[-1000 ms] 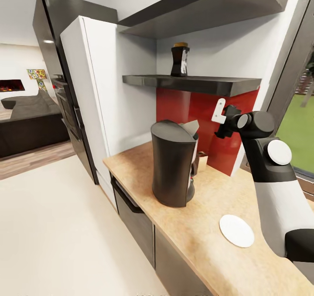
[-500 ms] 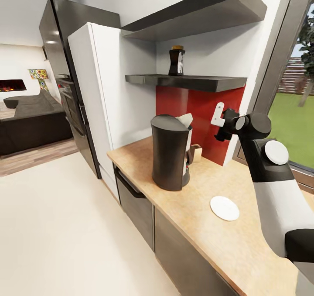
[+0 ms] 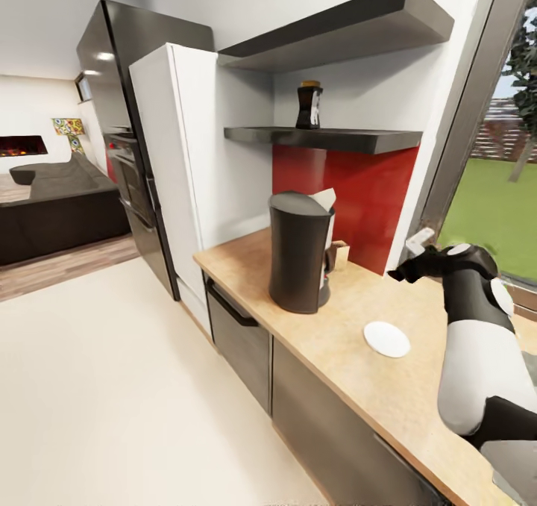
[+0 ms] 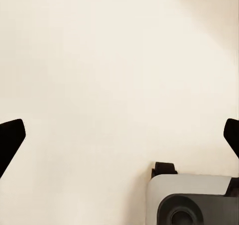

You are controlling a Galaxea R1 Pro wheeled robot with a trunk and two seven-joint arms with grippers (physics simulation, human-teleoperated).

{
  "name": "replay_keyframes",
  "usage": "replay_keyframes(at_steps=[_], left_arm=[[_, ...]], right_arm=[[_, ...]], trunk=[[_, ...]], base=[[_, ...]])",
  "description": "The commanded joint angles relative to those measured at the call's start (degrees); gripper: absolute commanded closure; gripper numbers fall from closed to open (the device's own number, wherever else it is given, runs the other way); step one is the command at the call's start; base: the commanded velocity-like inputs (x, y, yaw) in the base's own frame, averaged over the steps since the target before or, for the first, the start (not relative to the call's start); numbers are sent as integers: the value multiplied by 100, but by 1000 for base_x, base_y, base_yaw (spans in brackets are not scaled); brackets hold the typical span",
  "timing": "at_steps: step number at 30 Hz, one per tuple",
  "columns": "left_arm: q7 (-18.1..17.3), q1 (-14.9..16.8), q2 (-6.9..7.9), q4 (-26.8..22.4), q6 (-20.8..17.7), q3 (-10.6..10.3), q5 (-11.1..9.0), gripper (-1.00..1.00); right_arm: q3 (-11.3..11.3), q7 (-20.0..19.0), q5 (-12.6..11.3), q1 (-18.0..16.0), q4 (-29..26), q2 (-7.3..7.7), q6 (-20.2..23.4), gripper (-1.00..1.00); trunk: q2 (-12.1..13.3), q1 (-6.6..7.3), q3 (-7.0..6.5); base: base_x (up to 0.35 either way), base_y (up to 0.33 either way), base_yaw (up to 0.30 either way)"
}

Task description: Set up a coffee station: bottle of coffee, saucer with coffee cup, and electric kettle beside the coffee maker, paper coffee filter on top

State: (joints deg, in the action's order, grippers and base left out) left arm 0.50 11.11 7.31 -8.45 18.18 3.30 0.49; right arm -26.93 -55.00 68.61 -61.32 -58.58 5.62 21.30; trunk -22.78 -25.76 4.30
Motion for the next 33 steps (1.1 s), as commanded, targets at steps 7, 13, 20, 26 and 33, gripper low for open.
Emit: replay_keyframes(at_steps=[7,13,20,26,33], left_arm=[[-6,5,-11,1,26,33,4,-100],[-6,5,-7,1,87,14,19,-100],[-6,4,-2,1,131,23,22,-100],[-6,4,-7,1,133,38,15,-100],[-6,5,-33,-6,133,39,1,-100]], right_arm=[[-410,340,-1402,920,-1,-221,-280,-100],[-453,3468,-2737,2028,2,-1140,-1656,-100],[-444,5415,-2845,2854,75,-1561,-2778,-100],[-435,5875,-2784,3337,1289,-1561,-4449,-100],[-428,5892,-2090,3976,2309,-1561,-6114,-100]], trunk=[[-14,-3,12],[-14,-3,12],[-14,-3,12],[-14,-3,12],[-14,-3,12]], base=[[-140,264,0],[-146,280,0],[-146,281,0],[-121,234,0],[-14,27,0]])
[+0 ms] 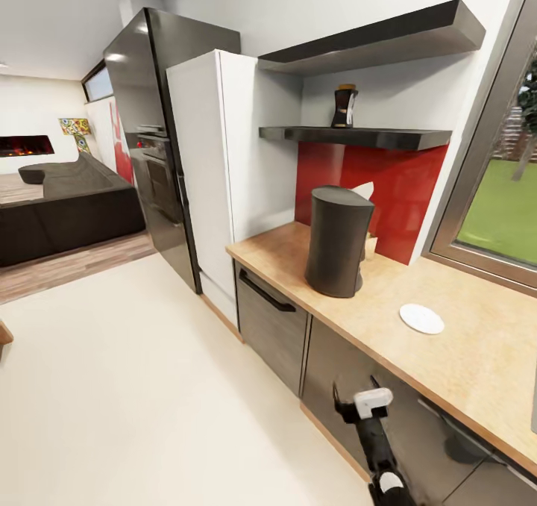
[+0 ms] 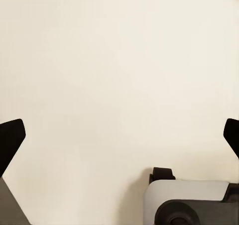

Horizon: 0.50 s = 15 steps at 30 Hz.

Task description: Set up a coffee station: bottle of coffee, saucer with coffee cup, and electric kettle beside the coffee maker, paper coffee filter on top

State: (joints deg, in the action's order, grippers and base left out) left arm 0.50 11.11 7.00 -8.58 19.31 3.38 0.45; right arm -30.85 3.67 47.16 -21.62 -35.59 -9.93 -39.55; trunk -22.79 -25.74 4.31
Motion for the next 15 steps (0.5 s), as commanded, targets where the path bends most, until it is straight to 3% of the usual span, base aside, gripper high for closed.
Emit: replay_keyframes(at_steps=[1,5,10,13,15], left_arm=[[-6,5,-3,6,20,31,3,-100],[-6,5,-24,-9,20,30,-9,-100],[-39,5,-60,-360,15,13,-1,-100],[-81,5,-78,-443,7,6,10,-100],[-89,5,-77,-423,4,2,19,-100]], right_arm=[[-35,26,90,106,100,-7,-47,-100],[-41,36,133,294,651,-7,37,-100],[-57,39,124,331,2117,-7,473,-100],[-82,45,107,333,2343,-7,1578,-100],[-101,41,87,333,2346,-7,2548,-100]], trunk=[[-13,-4,11],[-13,-4,11],[-13,-4,11],[-13,-4,11],[-13,-4,11]], base=[[-1,1,0],[0,0,0],[0,0,0],[0,0,0],[0,0,0]])
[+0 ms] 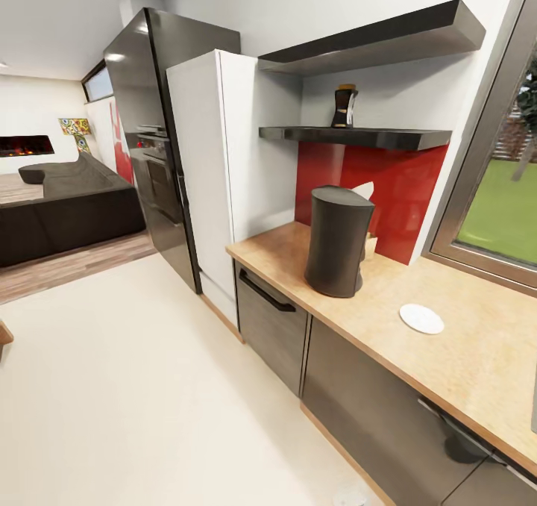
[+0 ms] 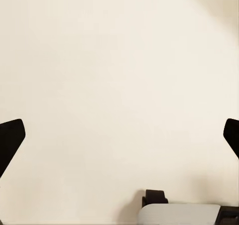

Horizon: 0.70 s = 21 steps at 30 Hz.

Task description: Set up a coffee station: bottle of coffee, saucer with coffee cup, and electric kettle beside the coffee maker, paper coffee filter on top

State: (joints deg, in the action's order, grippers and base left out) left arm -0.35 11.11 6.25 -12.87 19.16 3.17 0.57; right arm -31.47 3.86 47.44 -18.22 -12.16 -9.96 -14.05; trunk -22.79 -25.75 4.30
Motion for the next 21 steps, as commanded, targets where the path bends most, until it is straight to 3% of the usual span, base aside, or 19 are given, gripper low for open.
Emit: replay_keyframes(at_steps=[1,3,4,5,10,14,21], left_arm=[[-6,3,-1,19,19,18,12,-100],[-4,-1,-1,43,18,19,24,-100],[-2,-3,-1,60,16,28,24,-100],[-1,-3,-1,78,17,30,22,-100],[4,-3,-5,153,13,34,11,-100],[0,-4,3,212,22,35,-10,-100],[-9,-4,-1,241,26,43,-39,-100]], right_arm=[[-44,20,33,-6,-3,-3,447,-100],[-49,18,-160,-6,-21,-3,1157,-100],[-41,13,-398,-6,-26,35,1373,-100],[-23,5,-482,-6,-22,47,1419,-100],[27,-25,-585,-6,4,92,1298,-100],[10,-4,-647,-6,7,267,984,-100],[-19,9,-686,-6,0,273,920,-100]], trunk=[[-12,-3,12],[-12,-3,12],[-12,-3,12],[-12,-3,12],[-12,-3,12],[-12,-3,12],[-12,-3,12]], base=[[0,0,0],[0,0,0],[0,0,0],[0,0,0],[0,0,0],[0,0,0],[0,25,-57]])
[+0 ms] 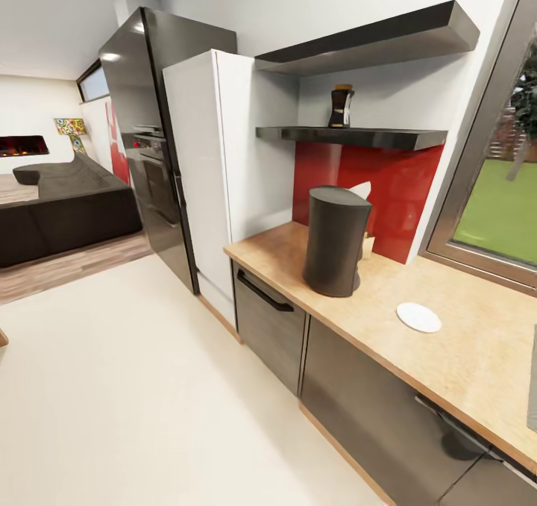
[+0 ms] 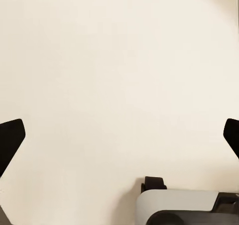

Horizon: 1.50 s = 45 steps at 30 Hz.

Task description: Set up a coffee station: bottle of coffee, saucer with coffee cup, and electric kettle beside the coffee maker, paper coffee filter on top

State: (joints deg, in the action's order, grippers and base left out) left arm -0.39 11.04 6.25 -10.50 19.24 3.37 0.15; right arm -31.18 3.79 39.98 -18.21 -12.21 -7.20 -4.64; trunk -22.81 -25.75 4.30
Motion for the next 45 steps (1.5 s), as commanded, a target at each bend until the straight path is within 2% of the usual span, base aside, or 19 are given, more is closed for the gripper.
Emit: replay_keyframes(at_steps=[1,17,19,23,26,45], left_arm=[[-5,4,-1,4,18,23,2,-100],[-5,4,16,4,18,59,-24,-100],[-5,4,16,4,18,58,-24,-100],[-5,4,21,4,18,58,-22,-100],[-5,4,25,1,18,53,-17,-100],[-5,4,26,4,18,39,-6,-100]], right_arm=[[-51,14,57,-7,-1,-1,-20,-100],[-43,15,41,-7,6,0,-28,-100],[-42,16,-20,-7,7,0,-28,-100],[-38,16,-379,-7,4,-1,-29,-100],[-35,16,-516,-7,7,-1,-29,-100],[-29,20,-546,-7,17,-1,-20,-100]], trunk=[[-11,-4,12],[-11,-4,12],[-11,-4,12],[-11,-4,12],[-11,-4,12],[-11,-4,12]], base=[[0,205,-262],[0,290,-295],[0,305,-300],[58,314,-300],[141,309,-300],[232,261,-300]])
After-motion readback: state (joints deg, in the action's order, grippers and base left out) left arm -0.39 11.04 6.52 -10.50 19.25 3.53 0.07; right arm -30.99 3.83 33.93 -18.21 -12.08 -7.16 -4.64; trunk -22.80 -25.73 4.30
